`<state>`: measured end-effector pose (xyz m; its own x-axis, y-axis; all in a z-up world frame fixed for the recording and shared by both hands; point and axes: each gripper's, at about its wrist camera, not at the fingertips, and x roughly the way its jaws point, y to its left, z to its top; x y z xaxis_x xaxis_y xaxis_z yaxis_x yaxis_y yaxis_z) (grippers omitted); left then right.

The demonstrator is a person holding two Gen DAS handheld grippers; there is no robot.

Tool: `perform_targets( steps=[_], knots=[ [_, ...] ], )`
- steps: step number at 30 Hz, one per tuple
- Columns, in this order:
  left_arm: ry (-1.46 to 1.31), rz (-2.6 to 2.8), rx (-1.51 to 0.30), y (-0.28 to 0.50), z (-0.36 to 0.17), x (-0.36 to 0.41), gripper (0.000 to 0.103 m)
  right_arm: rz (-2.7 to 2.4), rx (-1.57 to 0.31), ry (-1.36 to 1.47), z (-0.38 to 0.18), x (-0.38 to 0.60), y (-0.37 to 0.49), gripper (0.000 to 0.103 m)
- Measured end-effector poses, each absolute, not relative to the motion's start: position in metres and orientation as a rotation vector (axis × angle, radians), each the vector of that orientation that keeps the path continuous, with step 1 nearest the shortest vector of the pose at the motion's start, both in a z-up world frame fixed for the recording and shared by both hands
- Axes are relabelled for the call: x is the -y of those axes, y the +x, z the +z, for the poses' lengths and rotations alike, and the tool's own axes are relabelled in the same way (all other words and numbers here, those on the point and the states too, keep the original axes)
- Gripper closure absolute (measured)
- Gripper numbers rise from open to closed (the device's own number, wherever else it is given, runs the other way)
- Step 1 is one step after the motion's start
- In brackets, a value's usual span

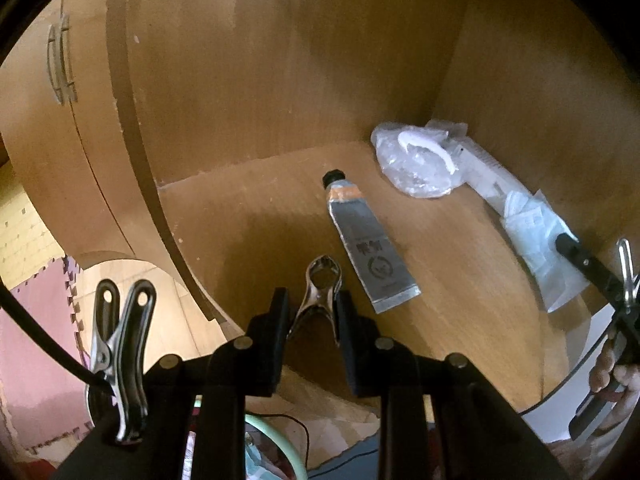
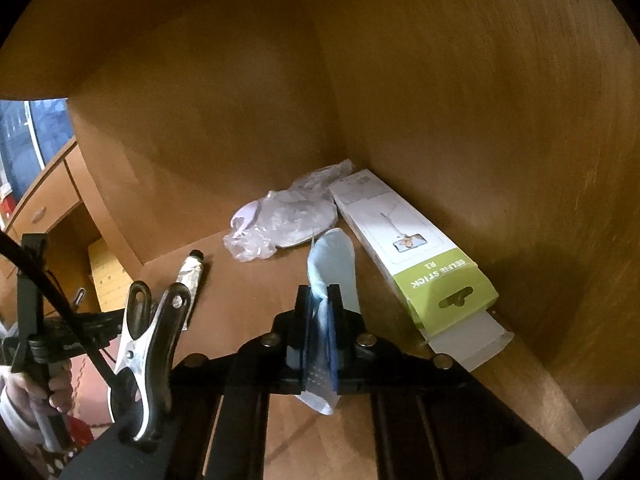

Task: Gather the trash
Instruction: 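Grasp the light blue plastic bag with the right tool while the left tool grasps the silver clip, then carry the light blue bag and silver clip over the red bin with both tools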

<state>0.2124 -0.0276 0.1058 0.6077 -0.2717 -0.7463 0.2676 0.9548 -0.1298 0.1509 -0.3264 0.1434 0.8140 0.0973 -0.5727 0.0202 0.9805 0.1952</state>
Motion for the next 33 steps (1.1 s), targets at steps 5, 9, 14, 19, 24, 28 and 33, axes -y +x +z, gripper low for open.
perform_targets(
  steps=[5, 9, 14, 19, 24, 28, 33],
  knots=[
    [-0.031, -0.307, -0.839, 0.196, 0.116, 0.024, 0.079, 0.074, -0.597, 0.237, 0.149, 0.326, 0.146, 0.096],
    [-0.044, -0.331, -0.829, 0.178, 0.126, 0.024, 0.078, 0.108, -0.587, 0.24, 0.154, 0.321, 0.143, 0.096],
    [-0.061, -0.349, -0.816, 0.152, 0.137, 0.024, 0.078, 0.147, -0.59, 0.238, 0.154, 0.311, 0.139, 0.096],
    [-0.077, -0.357, -0.809, 0.123, 0.148, 0.025, 0.078, 0.186, -0.583, 0.257, 0.157, 0.307, 0.132, 0.096],
    [-0.124, -0.365, -0.815, 0.101, 0.154, 0.023, 0.078, 0.227, -0.58, 0.285, 0.16, 0.305, 0.126, 0.096],
    [-0.144, -0.352, -0.815, 0.079, 0.16, 0.02, 0.078, 0.269, -0.569, 0.285, 0.164, 0.301, 0.119, 0.096],
    [-0.151, -0.332, -0.825, 0.051, 0.164, 0.016, 0.078, 0.309, -0.563, 0.273, 0.166, 0.293, 0.11, 0.096]
  ],
)
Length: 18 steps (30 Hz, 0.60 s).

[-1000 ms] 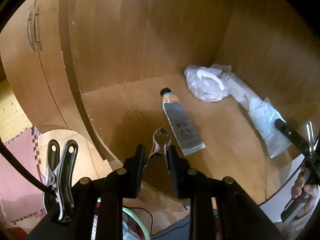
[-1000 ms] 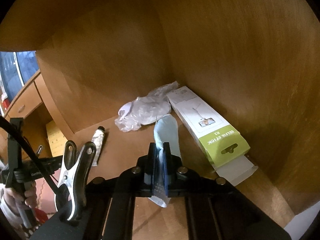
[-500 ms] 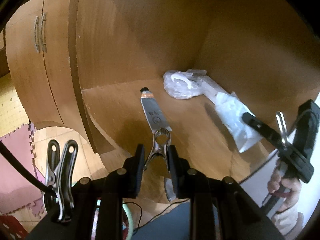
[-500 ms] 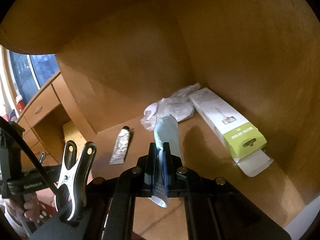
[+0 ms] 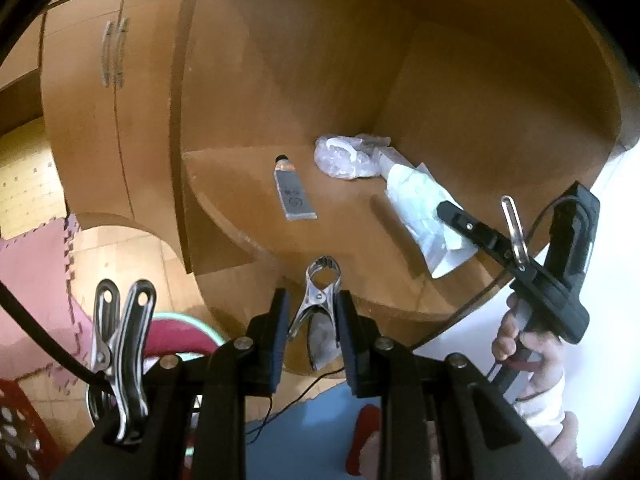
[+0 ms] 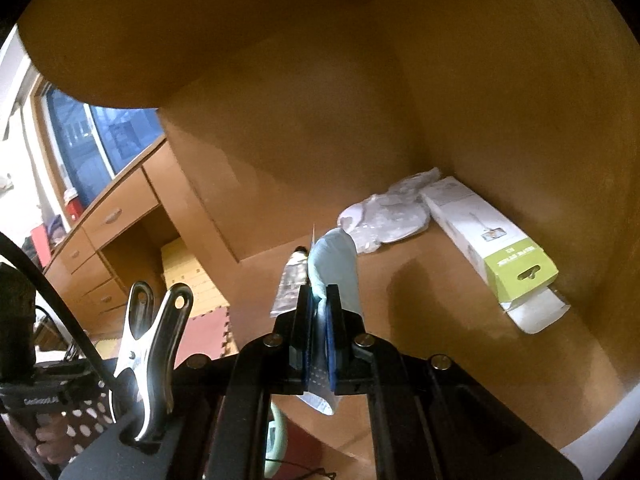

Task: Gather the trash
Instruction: 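Carry the light blue bag and silver clip over the red bin with both tools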

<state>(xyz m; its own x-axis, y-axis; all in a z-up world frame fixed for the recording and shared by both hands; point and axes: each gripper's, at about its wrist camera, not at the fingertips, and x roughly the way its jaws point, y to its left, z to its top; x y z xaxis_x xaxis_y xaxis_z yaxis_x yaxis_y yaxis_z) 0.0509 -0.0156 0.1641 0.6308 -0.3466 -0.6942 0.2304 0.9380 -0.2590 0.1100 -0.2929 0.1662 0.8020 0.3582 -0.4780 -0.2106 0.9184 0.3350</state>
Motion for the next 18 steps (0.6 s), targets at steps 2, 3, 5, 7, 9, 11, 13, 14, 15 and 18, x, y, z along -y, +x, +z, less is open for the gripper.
perform_targets(
  steps=[2, 3, 5, 7, 9, 11, 13, 14, 15, 18],
  knots=[
    [-0.155, -0.316, -0.821, 0.042, 0.166, 0.012, 0.078, 0.326, -0.562, 0.271, 0.167, 0.289, 0.106, 0.096],
    [-0.159, -0.303, -0.818, 0.037, 0.166, 0.009, 0.078, 0.337, -0.562, 0.269, 0.167, 0.286, 0.103, 0.096],
    [-0.173, -0.269, -0.813, 0.026, 0.166, 0.001, 0.078, 0.355, -0.561, 0.268, 0.168, 0.282, 0.1, 0.096],
    [-0.175, -0.235, -0.811, 0.019, 0.165, -0.007, 0.078, 0.384, -0.56, 0.267, 0.169, 0.276, 0.095, 0.096],
    [-0.173, -0.194, -0.813, 0.011, 0.162, -0.018, 0.078, 0.411, -0.561, 0.272, 0.169, 0.27, 0.09, 0.096],
    [-0.175, -0.162, -0.82, 0.007, 0.159, -0.027, 0.078, 0.431, -0.562, 0.269, 0.169, 0.263, 0.087, 0.096],
    [-0.174, -0.122, -0.827, 0.0, 0.155, -0.039, 0.078, 0.442, -0.568, 0.25, 0.167, 0.253, 0.085, 0.096],
    [-0.172, -0.107, -0.826, -0.003, 0.154, -0.043, 0.078, 0.448, -0.571, 0.244, 0.166, 0.248, 0.085, 0.096],
    [-0.17, -0.091, -0.827, -0.005, 0.152, -0.049, 0.078, 0.452, -0.574, 0.24, 0.165, 0.244, 0.085, 0.096],
    [-0.173, -0.035, -0.844, -0.008, 0.141, -0.067, 0.078, 0.464, -0.59, 0.226, 0.159, 0.229, 0.086, 0.096]
  ],
)
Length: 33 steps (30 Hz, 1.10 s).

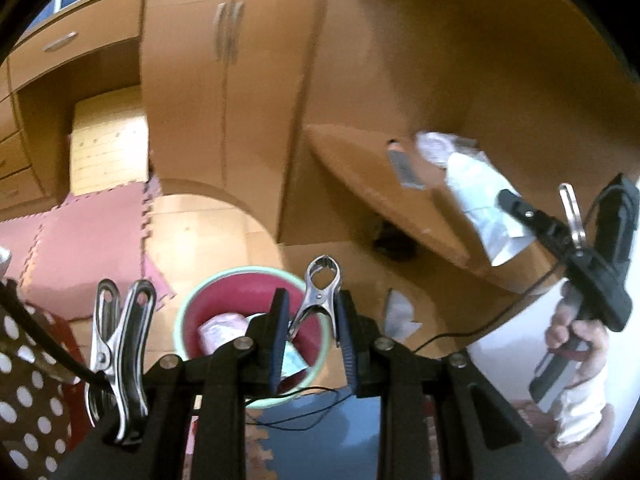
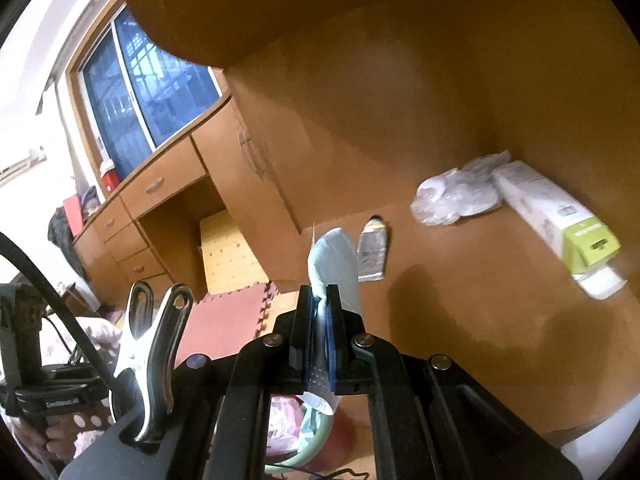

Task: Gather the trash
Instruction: 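Carry the light blue bag and silver clip over the red bin with both tools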

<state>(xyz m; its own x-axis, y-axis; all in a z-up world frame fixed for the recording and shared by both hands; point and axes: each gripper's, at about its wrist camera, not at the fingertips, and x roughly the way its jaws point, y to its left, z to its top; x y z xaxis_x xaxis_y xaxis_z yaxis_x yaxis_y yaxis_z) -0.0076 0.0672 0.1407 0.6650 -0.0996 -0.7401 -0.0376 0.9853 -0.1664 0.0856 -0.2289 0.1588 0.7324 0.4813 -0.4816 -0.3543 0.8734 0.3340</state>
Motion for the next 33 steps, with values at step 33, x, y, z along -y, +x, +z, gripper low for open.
perform_targets(
  steps=[33],
  knots=[
    [-0.28, 0.113, -1.006, 0.045, -0.007, -0.121, 0.078, 0.623, -0.951, 0.033, 0.035, 0.064, 0.12, 0.096]
  ],
)
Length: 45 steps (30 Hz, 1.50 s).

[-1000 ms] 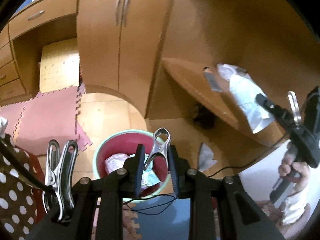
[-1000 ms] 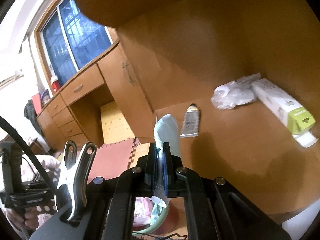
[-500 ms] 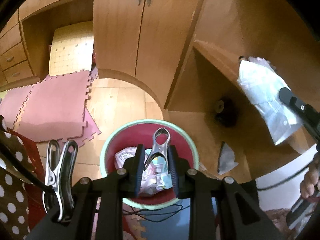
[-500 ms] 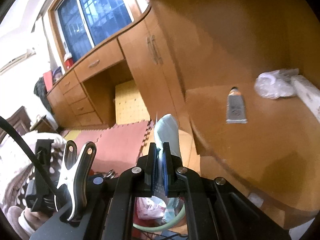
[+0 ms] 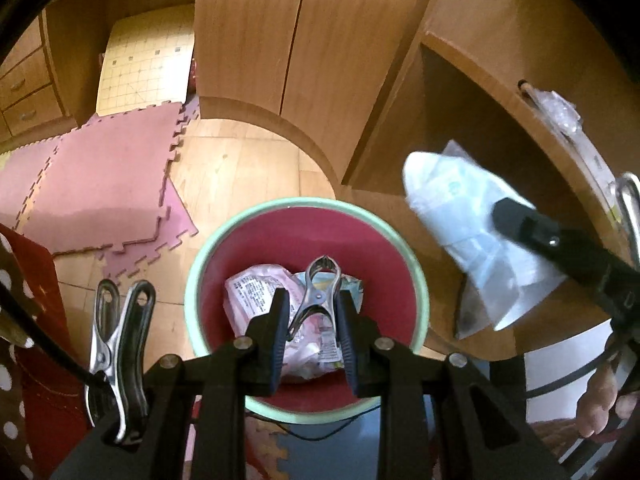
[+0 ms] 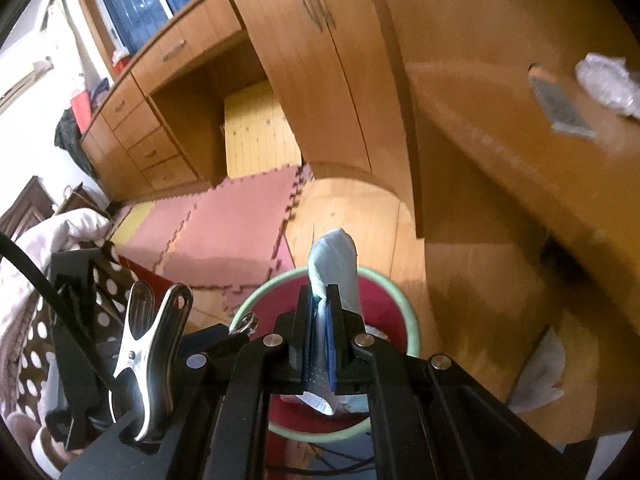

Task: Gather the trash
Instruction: 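Carry the light blue bag and silver clip over the red bin with both tools, then open both tools to drop the bag and clip into the bin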

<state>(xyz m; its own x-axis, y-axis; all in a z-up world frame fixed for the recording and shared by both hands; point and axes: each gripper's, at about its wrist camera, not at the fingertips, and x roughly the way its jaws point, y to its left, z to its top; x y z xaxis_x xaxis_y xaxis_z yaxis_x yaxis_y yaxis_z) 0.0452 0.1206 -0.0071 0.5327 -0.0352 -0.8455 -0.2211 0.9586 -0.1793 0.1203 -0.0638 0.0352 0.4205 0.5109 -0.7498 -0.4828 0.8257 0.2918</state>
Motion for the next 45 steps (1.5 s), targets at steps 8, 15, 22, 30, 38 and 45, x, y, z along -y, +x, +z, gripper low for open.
perform_targets(
  steps=[8, 15, 22, 30, 38, 45],
  knots=[
    [-0.277, 0.086, -1.036, 0.053, -0.021, -0.116, 0.078, 0.607, -1.029, 0.035, 0.006, 0.044, 0.134, 0.096],
    [-0.268, 0.073, -1.058, 0.057, -0.028, -0.114, 0.078, 0.598, -1.057, 0.047, -0.004, 0.037, 0.142, 0.096],
    [-0.267, 0.084, -1.078, 0.059, -0.031, -0.115, 0.071, 0.58, -1.057, 0.048, -0.004, 0.035, 0.142, 0.082],
    [-0.284, 0.102, -1.078, 0.057, -0.029, -0.116, 0.07, 0.585, -1.065, 0.069, 0.0, 0.037, 0.14, 0.081],
    [-0.284, 0.089, -1.074, 0.054, -0.025, -0.111, 0.07, 0.608, -1.023, 0.065, 0.017, 0.043, 0.131, 0.081],
    [-0.277, 0.087, -1.071, 0.049, -0.016, -0.104, 0.058, 0.63, -0.969, 0.082, 0.037, 0.056, 0.12, 0.081]
  ],
)
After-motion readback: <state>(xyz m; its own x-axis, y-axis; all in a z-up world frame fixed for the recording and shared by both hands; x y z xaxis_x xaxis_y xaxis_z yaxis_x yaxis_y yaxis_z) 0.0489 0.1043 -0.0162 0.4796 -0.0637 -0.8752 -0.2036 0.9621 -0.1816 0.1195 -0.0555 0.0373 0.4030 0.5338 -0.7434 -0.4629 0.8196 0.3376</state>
